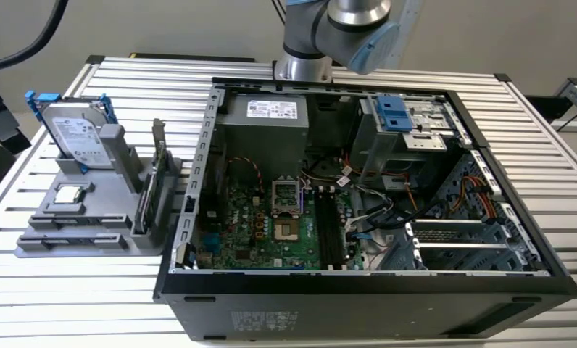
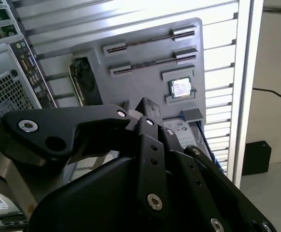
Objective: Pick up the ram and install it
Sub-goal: 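Pick up the ram and move it above insertion slot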
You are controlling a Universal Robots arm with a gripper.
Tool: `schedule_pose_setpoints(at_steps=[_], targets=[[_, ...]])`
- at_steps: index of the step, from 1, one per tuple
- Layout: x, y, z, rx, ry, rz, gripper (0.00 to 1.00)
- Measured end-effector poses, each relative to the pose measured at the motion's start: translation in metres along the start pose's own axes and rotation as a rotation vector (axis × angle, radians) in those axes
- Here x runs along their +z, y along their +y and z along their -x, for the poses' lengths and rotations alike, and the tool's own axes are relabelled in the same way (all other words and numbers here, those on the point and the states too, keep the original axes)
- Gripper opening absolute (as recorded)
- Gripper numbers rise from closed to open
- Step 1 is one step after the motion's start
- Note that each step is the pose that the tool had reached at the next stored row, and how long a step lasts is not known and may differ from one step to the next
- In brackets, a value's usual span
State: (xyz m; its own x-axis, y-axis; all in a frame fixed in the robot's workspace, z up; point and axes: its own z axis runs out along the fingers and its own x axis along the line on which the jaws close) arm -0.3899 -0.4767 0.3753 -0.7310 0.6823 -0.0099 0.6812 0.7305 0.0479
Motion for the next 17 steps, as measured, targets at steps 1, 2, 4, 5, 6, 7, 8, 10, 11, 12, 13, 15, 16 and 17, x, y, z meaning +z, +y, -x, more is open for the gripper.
schedule_pose_setpoints(at_steps=[1, 2, 4, 5, 6, 7, 8, 10, 11, 12, 13, 15, 16, 17], targets=[[0.0, 0.0, 0.0, 0.004, -0.0002, 0.0, 0.0], [0.0, 0.0, 0.0, 0.009, -0.0004, 0.0, 0.0], [0.0, -0.0001, -0.0001, 0.02, -0.0009, -0.0002, 0.0], [0.0, -0.0001, -0.0001, 0.027, -0.0013, -0.0002, 0.0], [0.0, -0.0001, -0.0001, 0.034, -0.0017, -0.0003, 0.0], [0.0, -0.0002, -0.0002, 0.042, -0.002, -0.0005, 0.0], [0.0, -0.0004, -0.0004, 0.052, -0.0024, -0.0006, 0.0], [0.0, -0.0005, -0.0005, 0.07, -0.0031, -0.0009, 0.0], [-0.0001, -0.0005, -0.0005, 0.079, -0.0034, -0.0011, 0.0], [0.0, -0.0006, -0.0007, 0.087, -0.0038, -0.0011, 0.0], [0.0, -0.0007, -0.0008, 0.095, -0.0042, -0.0012, 0.0], [0.0, -0.0009, -0.001, 0.115, -0.0052, -0.0014, 0.0], [0.0, -0.001, -0.0011, 0.125, -0.0056, -0.0015, 0.0], [0.0, -0.001, -0.0011, 0.136, -0.0061, -0.0016, 0.0]])
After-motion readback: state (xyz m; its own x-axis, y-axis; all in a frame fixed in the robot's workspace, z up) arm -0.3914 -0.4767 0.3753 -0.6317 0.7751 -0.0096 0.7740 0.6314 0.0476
